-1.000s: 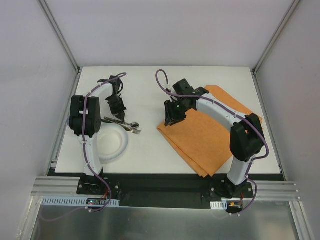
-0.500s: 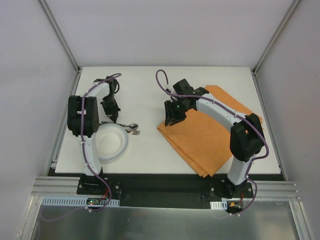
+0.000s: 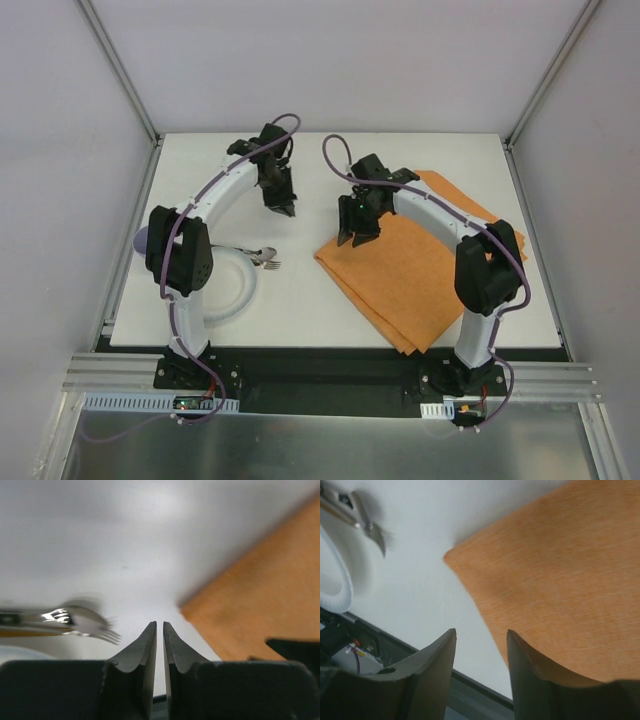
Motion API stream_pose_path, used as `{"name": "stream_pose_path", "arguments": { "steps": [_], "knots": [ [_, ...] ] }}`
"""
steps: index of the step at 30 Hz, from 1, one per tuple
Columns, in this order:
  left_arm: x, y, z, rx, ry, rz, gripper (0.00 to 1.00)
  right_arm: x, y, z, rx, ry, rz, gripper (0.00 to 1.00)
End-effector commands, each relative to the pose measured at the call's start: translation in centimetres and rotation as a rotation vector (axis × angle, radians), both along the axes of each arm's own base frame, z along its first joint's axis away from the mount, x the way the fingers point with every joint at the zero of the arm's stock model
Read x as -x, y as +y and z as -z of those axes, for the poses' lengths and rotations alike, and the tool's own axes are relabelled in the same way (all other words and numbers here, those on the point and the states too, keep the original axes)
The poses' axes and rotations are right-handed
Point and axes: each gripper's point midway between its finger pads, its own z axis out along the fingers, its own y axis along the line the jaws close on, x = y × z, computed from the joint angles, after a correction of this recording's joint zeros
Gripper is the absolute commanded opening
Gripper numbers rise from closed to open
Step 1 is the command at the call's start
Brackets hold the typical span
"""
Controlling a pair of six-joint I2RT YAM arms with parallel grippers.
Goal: Set the dinner table for one person
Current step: Move the spoon at the center of the board, then adjust the napkin at the center of the board.
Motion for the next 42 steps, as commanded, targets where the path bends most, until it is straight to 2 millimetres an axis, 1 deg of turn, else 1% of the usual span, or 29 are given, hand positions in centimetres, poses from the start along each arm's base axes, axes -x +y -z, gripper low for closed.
{"name": "stream_pose_path", "arguments": {
  "steps": [1, 2, 3, 4, 5, 6, 8, 9, 11, 12, 13, 14, 16, 18, 22, 27, 36, 38, 39, 40, 41, 42],
  "knots": [
    [2.1, -7.4, -2.7, 0.286, 0.046, 0.112, 0.10, -2.9, -6.5, -1.2, 0.064, -0.025, 0.327, 0.47],
    [3.0, -8.9, -2.6, 0.310, 0.060, 0.152, 0.11, -2.4, -7.6, -0.2, 0.078, -0.005, 0.363, 0.47],
    [3.3, -9.5, -2.2, 0.311, 0.070, 0.179, 0.11, -2.9, -8.7, -0.2, 0.080, -0.014, 0.404, 0.47],
    [3.8, -9.9, -1.4, 0.307, 0.091, 0.197, 0.11, -3.0, -9.3, -0.7, 0.079, -0.031, 0.416, 0.47],
    [4.8, -10.6, -0.6, 0.307, 0.122, 0.221, 0.11, -2.9, -9.8, -0.5, 0.093, -0.037, 0.420, 0.48],
    [5.3, -10.7, 0.0, 0.304, 0.144, 0.227, 0.13, -2.9, -9.9, -0.6, 0.100, -0.040, 0.413, 0.48],
    [6.5, -10.7, 1.9, 0.297, 0.212, 0.225, 0.15, -2.5, -9.9, -0.4, 0.103, -0.031, 0.390, 0.48],
    [7.1, -10.8, 2.5, 0.289, 0.231, 0.229, 0.17, -2.4, -9.9, -0.3, 0.103, -0.023, 0.389, 0.48],
    [8.2, -10.5, 3.8, 0.268, 0.268, 0.235, 0.27, -2.1, -9.7, -0.1, 0.094, -0.011, 0.385, 0.48],
    [8.7, -10.5, 4.1, 0.265, 0.283, 0.249, 0.29, -2.1, -9.6, 0.0, 0.088, -0.009, 0.384, 0.48],
    [9.0, -10.5, 4.4, 0.266, 0.293, 0.252, 0.35, -2.0, -9.5, 0.1, 0.083, -0.008, 0.378, 0.48],
    [9.6, -10.3, 4.8, 0.259, 0.311, 0.254, 0.40, -2.0, -9.4, 0.1, 0.078, -0.004, 0.375, 0.48],
    [10.1, -10.2, 5.3, 0.255, 0.330, 0.259, 0.48, -1.9, -9.2, 0.1, 0.077, -0.007, 0.366, 0.48],
    [10.6, -9.9, 6.1, 0.244, 0.354, 0.257, 0.49, -2.1, -9.1, 0.1, 0.075, -0.011, 0.358, 0.48],
    [10.7, -9.5, 7.4, 0.207, 0.366, 0.250, 0.49, -2.3, -8.5, 0.0, 0.065, -0.009, 0.345, 0.47],
    [10.1, -9.8, 8.3, 0.180, 0.354, 0.251, 0.49, -2.3, -8.2, -0.1, 0.059, -0.013, 0.321, 0.47],
    [8.4, -10.0, 9.1, 0.149, 0.318, 0.198, 0.49, -1.5, -9.1, -0.4, 0.082, -0.034, 0.298, 0.46],
    [8.0, -10.2, 9.1, 0.150, 0.309, 0.190, 0.45, -1.4, -9.1, -0.3, 0.083, -0.034, 0.293, 0.46],
    [7.8, -10.3, 9.4, 0.146, 0.310, 0.183, 0.41, -1.3, -9.1, -0.3, 0.084, -0.032, 0.290, 0.46],
    [7.6, -10.2, 9.4, 0.137, 0.301, 0.176, 0.33, -1.2, -9.1, -0.2, 0.085, -0.030, 0.290, 0.45],
    [7.1, -10.4, 9.3, 0.137, 0.290, 0.171, 0.10, -1.2, -9.2, -0.3, 0.084, -0.032, 0.288, 0.45],
    [6.9, -10.4, 9.5, 0.132, 0.291, 0.164, 0.00, -1.2, -9.2, -0.3, 0.084, -0.031, 0.288, 0.45]
  ]
}}
